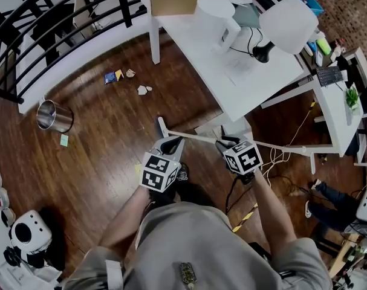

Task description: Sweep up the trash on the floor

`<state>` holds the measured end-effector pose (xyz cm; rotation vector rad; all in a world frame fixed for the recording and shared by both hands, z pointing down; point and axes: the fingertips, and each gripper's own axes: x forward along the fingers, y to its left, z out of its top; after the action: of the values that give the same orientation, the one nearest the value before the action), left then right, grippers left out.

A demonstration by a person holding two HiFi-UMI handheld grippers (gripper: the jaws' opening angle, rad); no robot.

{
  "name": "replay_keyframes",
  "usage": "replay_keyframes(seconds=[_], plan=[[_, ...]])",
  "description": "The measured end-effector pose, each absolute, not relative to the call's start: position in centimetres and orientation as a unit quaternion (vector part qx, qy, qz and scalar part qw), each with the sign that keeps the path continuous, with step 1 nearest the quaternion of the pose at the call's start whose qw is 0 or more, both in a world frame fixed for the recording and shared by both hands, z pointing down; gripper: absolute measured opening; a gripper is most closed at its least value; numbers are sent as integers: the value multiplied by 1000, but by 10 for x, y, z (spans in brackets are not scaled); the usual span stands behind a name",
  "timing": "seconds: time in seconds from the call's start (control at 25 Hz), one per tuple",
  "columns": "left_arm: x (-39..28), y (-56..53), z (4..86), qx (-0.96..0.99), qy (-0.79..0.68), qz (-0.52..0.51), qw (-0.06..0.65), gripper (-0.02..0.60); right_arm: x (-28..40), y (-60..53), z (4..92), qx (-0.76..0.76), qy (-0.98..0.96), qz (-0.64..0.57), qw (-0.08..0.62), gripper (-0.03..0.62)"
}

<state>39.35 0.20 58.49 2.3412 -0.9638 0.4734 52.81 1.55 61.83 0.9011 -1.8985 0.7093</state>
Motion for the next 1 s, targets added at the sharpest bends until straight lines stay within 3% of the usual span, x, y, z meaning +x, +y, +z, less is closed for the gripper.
replay_keyframes(seconds=[0.44, 1.0], plan=[[369, 24, 600, 857, -382, 188, 289, 6, 504, 30, 584, 332, -794, 255, 440, 95], [257, 61, 590, 771, -540, 159, 298, 6, 418, 21, 548, 214, -862, 186, 421, 95]])
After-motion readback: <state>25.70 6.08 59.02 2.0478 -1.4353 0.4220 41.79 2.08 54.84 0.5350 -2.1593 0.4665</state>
